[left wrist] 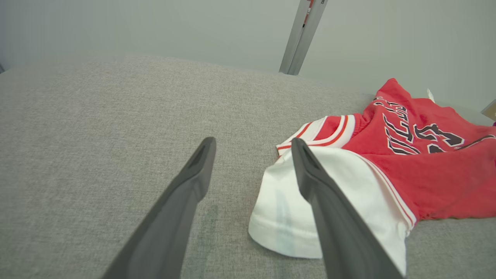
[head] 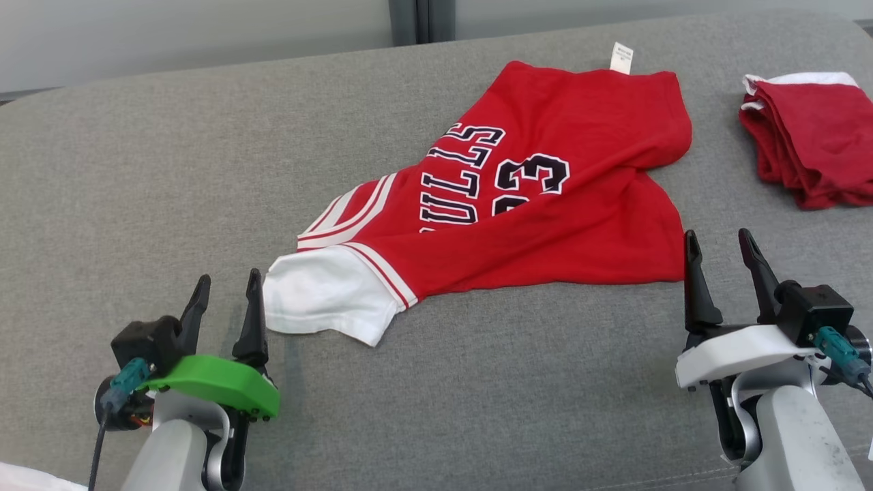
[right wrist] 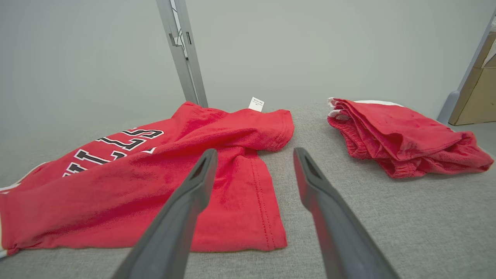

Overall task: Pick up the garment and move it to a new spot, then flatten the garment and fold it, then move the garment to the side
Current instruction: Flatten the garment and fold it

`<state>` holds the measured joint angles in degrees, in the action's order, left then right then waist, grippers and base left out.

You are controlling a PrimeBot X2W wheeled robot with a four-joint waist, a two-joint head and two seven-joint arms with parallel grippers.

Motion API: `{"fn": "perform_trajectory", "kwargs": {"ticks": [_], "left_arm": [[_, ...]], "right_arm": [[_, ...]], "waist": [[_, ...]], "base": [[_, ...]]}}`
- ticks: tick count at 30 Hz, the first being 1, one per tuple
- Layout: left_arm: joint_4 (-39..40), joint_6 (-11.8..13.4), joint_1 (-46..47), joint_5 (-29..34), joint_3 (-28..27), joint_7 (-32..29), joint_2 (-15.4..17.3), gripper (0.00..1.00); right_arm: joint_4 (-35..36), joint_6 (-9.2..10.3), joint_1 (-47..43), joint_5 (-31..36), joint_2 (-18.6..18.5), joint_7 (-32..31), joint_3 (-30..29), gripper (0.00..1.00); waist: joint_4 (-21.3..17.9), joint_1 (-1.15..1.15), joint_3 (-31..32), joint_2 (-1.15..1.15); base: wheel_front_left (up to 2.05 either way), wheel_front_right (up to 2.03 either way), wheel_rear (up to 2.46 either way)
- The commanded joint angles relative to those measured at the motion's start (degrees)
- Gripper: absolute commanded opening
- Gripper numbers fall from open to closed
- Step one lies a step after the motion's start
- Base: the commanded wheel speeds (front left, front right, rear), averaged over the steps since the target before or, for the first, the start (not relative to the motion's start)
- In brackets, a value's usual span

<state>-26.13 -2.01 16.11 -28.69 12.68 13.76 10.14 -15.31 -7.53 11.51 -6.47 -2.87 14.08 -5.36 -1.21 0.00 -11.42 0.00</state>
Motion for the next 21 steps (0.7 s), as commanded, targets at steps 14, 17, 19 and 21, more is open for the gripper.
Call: {"fn": "perform_trajectory", "kwargs": {"ticks": [14,17,19,21], "left_arm": [[6.89,0.13,-11.8,2.6,-1.69,1.46,-2.32,1.0],[9.01,0.55,-14.01,3.17,-2.56,1.43,-3.18,1.0],[9.96,0.7,-14.95,3.4,-2.95,1.44,-3.41,1.0],[10.4,0.77,-15.86,3.71,-3.18,1.44,-3.64,1.0]], "right_arm": [[-0.52,0.09,-5.95,-1.95,-0.05,1.16,3.57,1.0],[-0.25,0.09,-6.87,-2.22,-0.05,1.14,4.49,1.0],[-0.27,0.09,-7.17,-2.49,-0.05,1.14,5.34,1.0],[-0.43,0.09,-7.41,-2.65,-0.05,1.15,6.05,1.0]], "waist": [[4.79,0.0,9.05,0.0],[4.9,0.0,9.91,0.0],[4.97,0.0,10.36,0.0],[5.01,0.0,10.77,0.0]], "base": [[0.0,0.0,0.0],[0.0,0.0,0.0],[0.0,0.0,0.0],[0.0,0.0,0.0]]}}
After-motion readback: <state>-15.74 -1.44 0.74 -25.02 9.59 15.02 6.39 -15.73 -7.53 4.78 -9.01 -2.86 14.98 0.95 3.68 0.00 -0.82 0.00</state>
